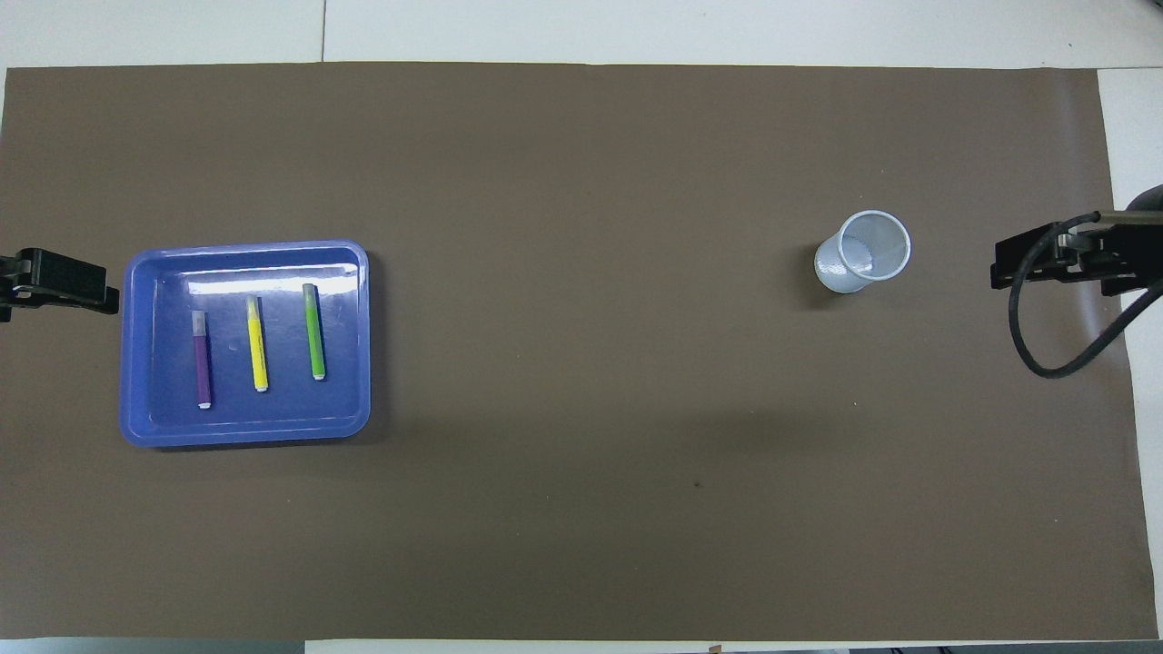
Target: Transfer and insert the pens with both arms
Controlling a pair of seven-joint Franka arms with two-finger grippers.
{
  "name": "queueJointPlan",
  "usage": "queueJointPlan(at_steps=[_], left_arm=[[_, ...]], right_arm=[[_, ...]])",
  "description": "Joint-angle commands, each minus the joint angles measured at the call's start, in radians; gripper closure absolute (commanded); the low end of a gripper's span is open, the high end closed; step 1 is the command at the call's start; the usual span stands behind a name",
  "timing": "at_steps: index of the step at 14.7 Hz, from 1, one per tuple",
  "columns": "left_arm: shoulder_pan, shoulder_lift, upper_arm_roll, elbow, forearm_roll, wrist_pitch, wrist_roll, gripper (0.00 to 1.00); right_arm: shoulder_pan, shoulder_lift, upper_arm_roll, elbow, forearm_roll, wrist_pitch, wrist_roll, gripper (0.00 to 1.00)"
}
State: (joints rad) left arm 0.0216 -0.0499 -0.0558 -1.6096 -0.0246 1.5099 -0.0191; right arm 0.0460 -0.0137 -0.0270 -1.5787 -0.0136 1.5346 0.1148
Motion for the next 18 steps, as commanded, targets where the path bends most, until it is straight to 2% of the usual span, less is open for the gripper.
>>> queueJointPlan(at_steps=[1,14,18], left_arm=[[0.004,-0.013,0.002,-0.009,-0.009,0.015,-0.009,0.0],[0.006,-0.015,0.002,-0.018,-0.009,0.016,-0.005,0.0],[0.014,-0.016,0.005,-0.076,-0.009,0.07,0.008,0.0]], right_arm=[[-0.011,-0.009,0.002,-0.003,0.02,-0.013,-0.017,0.0],[-0.011,-0.009,0.004,-0.003,0.018,-0.013,-0.015,0.0],[-0.011,-0.009,0.002,-0.003,0.02,-0.013,-0.015,0.0]])
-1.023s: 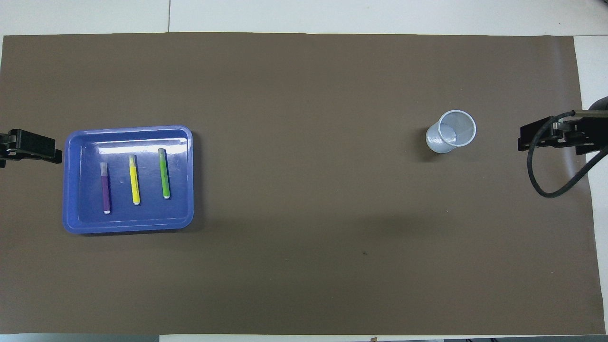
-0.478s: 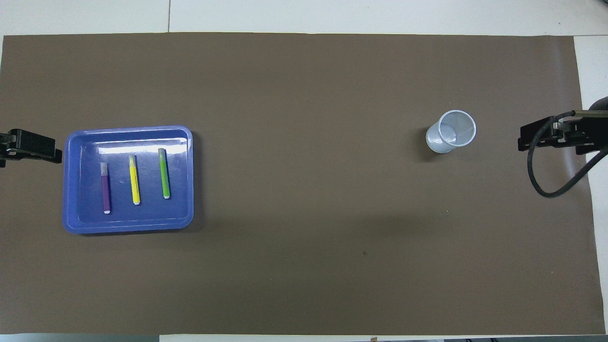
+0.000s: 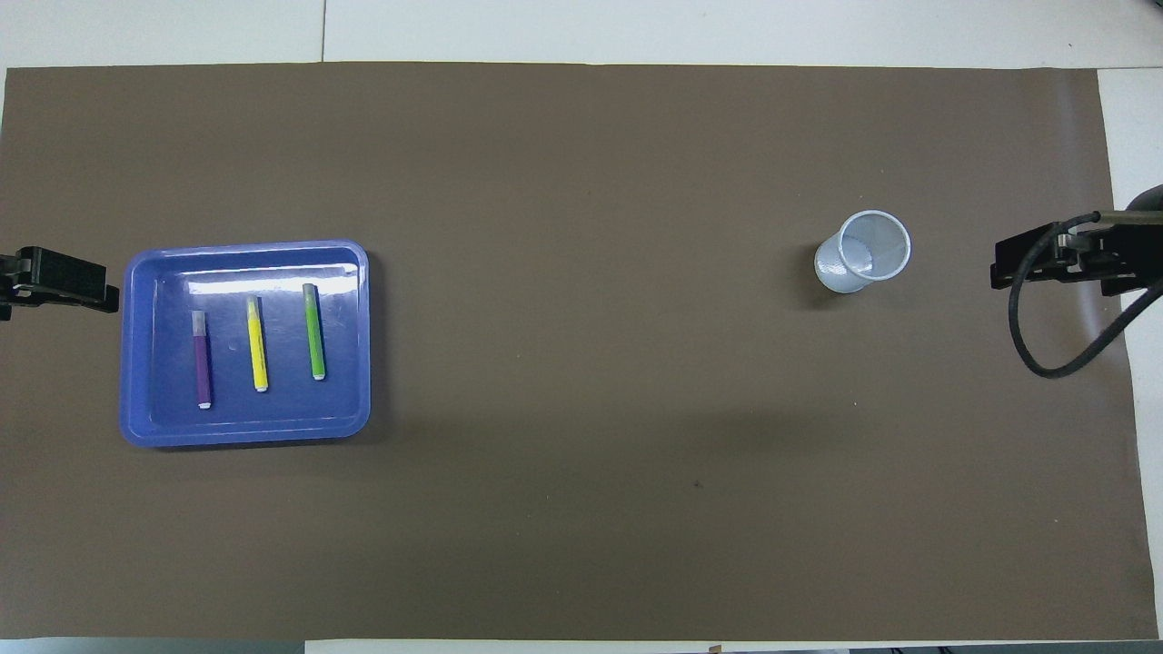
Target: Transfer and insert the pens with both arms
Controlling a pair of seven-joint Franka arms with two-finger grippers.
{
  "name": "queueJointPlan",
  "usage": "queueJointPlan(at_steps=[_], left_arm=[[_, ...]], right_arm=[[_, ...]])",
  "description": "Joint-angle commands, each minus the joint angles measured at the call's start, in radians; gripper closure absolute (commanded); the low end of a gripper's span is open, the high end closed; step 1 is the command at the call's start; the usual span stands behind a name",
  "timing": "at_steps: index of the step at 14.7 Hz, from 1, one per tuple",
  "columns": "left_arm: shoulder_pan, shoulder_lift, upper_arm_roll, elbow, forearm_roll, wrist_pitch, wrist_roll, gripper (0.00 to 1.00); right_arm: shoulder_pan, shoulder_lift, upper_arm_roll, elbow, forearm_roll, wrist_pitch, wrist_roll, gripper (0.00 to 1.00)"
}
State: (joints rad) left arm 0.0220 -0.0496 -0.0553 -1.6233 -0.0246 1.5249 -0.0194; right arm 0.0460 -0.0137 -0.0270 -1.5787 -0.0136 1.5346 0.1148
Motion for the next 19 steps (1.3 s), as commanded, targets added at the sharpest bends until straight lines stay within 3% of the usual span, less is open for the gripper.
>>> queueJointPlan(at_steps=[1,5,11,19], left_arm=[[0.036,-0.016,0.003,-0.09,-0.009,0.081,0.018,0.0],[0.113,-0.013,0.005,-0.274,-0.009,0.269,0.152,0.0],[0.179,0.098,0.005,-0.458,-0.009,0.544,0.254,0.0],[0.164,0.203,0.005,-0.535,-0.008,0.751,0.256,0.0]], right_arm=[[-0.011,-0.009,0.004,-0.003,0.02,-0.013,-0.015,0.0],[-0.011,-0.008,0.004,-0.003,0.02,-0.013,-0.015,0.0],[-0.011,-0.009,0.002,-0.003,0.018,-0.013,-0.015,0.0],[-0.011,-0.009,0.004,-0.003,0.02,-0.013,-0.015,0.0]])
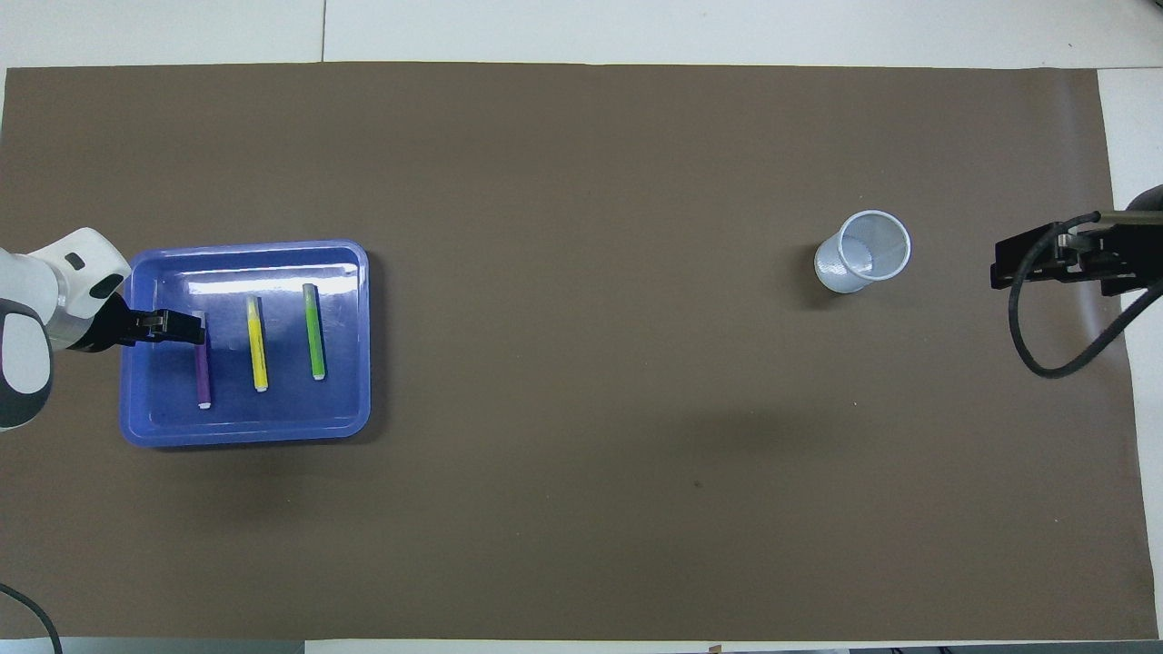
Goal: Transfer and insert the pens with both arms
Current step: 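Lower the left gripper onto the purple pen and grasp it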
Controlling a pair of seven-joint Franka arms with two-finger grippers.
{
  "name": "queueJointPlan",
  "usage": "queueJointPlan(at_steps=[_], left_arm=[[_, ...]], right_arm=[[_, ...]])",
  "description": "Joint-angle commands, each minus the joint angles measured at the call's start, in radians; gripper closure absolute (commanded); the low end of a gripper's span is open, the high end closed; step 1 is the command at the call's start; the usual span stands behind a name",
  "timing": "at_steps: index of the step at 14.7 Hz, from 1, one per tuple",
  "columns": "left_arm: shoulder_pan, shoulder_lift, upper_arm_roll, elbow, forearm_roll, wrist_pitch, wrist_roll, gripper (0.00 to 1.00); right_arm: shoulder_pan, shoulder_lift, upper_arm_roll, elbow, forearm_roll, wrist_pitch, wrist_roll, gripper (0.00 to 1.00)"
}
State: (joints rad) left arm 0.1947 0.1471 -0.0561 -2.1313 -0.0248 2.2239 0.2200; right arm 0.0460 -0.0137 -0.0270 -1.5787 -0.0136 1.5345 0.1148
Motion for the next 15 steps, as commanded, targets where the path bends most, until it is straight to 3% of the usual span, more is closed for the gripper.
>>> queueJointPlan(at_steps=[1,3,9,15], left_arm=[[-0.009,0.023,0.006,-0.027,-0.007,0.062,0.016,0.0],[-0.009,0.032,0.006,-0.026,-0.007,0.066,0.016,0.02],[-0.011,0.057,0.004,-0.025,-0.007,0.099,0.016,0.24],[-0.011,0.066,0.005,-0.024,-0.007,0.099,0.015,0.63]], right_arm=[[-0.011,-0.009,0.002,-0.003,0.02,-0.013,-0.015,0.0],[-0.011,-0.009,0.002,-0.003,0.02,-0.011,-0.017,0.0],[-0.012,-0.009,0.002,-0.003,0.02,-0.013,-0.015,0.0],[-0.012,-0.009,0.002,-0.003,0.02,-0.011,-0.015,0.0]])
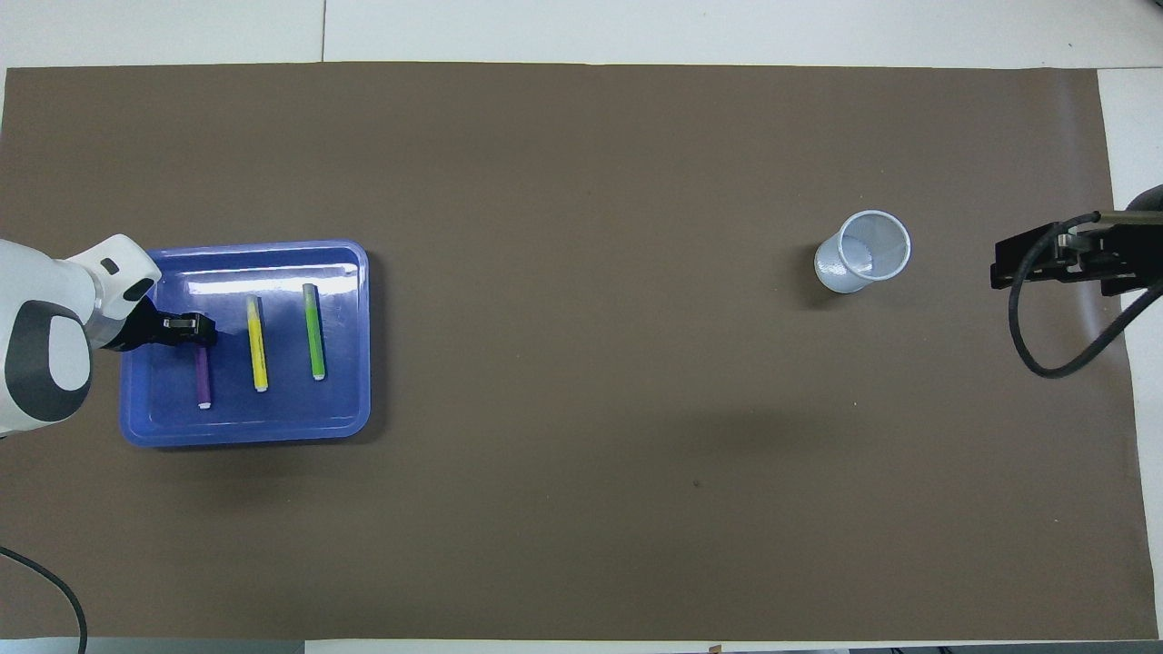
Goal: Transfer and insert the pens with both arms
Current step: 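Lower the left gripper onto the purple pen and grasp it, then lift the purple pen with the left gripper while the right gripper approaches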
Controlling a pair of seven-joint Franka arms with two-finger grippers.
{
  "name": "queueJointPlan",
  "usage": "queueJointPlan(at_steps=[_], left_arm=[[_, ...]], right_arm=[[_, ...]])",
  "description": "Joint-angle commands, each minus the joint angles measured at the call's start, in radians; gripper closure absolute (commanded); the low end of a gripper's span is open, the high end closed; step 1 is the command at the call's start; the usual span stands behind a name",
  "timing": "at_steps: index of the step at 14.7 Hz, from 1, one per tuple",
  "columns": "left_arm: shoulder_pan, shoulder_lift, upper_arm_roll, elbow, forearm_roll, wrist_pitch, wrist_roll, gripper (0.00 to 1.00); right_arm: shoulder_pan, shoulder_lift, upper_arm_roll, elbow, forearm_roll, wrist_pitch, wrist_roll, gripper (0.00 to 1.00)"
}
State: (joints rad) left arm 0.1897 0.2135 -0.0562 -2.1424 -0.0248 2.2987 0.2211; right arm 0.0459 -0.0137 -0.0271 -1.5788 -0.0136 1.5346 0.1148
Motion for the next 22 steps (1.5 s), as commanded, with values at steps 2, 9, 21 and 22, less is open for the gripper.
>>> queueJointPlan(at_steps=[2,9,21,22], left_arm=[[-0.006,-0.002,0.006,-0.013,-0.007,0.022,0.012,0.8],[-0.004,0.0,0.006,-0.007,-0.007,0.015,0.009,1.0],[-0.111,-0.002,-0.008,0.493,-0.133,-0.582,-0.441,1.0],[-0.127,-0.003,-0.008,0.528,-0.164,-0.61,-0.532,1.0]], right_arm=[[-0.011,-0.009,0.004,-0.003,0.02,-0.013,-0.015,0.0],[-0.011,-0.009,0.003,-0.003,0.02,-0.013,-0.015,0.0],[-0.012,-0.009,0.003,-0.003,0.02,-0.013,-0.015,0.0],[-0.012,-0.009,0.003,-0.003,0.02,-0.013,-0.015,0.0]])
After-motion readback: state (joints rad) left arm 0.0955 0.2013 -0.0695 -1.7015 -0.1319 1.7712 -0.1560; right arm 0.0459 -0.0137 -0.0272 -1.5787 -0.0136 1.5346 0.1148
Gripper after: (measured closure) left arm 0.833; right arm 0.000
